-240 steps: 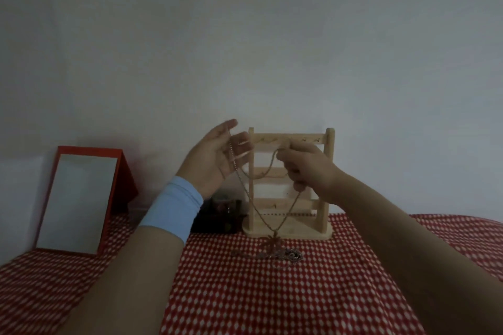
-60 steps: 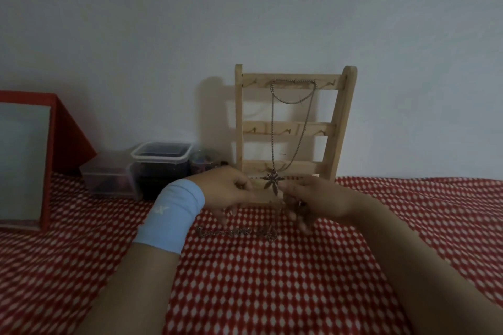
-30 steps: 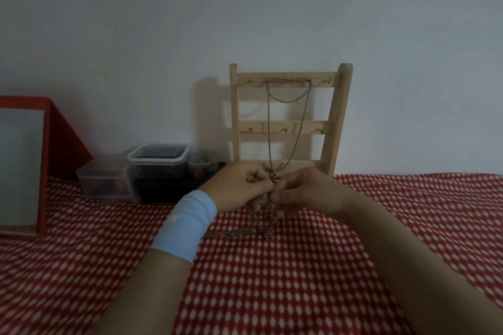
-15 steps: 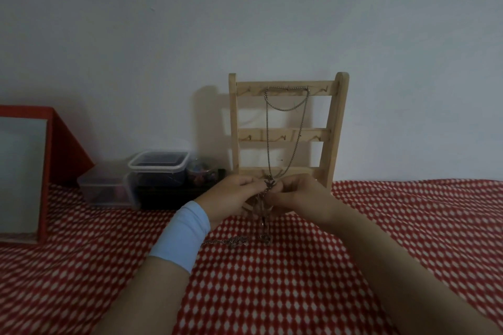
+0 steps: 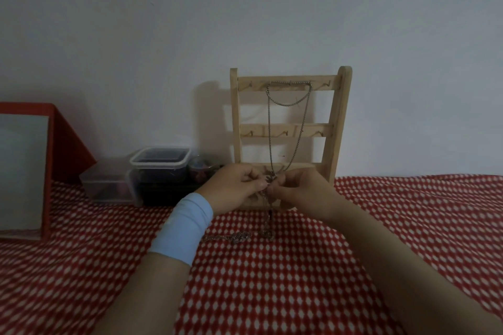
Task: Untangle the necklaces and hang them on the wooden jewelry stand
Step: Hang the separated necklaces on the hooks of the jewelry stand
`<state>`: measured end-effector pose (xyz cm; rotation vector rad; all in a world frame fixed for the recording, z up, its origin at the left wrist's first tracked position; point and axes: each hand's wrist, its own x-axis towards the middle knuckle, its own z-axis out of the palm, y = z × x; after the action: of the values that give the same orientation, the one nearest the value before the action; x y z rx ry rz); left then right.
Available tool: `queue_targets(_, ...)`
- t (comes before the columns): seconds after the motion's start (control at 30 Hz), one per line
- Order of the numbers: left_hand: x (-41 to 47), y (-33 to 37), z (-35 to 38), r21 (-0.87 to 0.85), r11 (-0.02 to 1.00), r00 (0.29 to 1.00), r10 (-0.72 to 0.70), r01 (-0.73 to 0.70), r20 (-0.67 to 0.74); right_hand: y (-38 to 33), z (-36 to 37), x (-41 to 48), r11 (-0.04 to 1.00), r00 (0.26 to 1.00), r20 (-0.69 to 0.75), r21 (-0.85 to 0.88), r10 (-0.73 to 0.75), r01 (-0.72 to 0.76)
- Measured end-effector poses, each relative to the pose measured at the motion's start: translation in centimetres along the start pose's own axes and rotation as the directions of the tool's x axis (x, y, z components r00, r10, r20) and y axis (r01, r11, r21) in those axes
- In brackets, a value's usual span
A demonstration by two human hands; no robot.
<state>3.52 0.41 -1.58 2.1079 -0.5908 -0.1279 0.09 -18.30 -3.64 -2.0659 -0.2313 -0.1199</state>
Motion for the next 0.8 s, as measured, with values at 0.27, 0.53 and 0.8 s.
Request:
queue_targets(0.27, 0.1, -0.7, 1.5, -0.008, 1.0, 0.994, -0.011, 0.012, 0.109, 0.0, -0.6, 0.2, 0.976, 0.992, 0.103, -0.212, 0.068, -0.045)
queue_targets(0.53, -0.3, -0.3, 0.8, 0.05, 0.996, 0.965, -0.082, 0.071, 0.248, 0.1, -1.8, 0.0, 0.997, 0.997, -0.068, -0.058, 0.039, -0.043)
queue_targets(0.8, -0.2, 0.3, 0.9, -0.23, 0.972, 0.999, 0.051, -0.051, -0.006, -0.6, -1.2, -0.3, 0.962, 0.971, 0.207, 0.218, 0.122, -0.167)
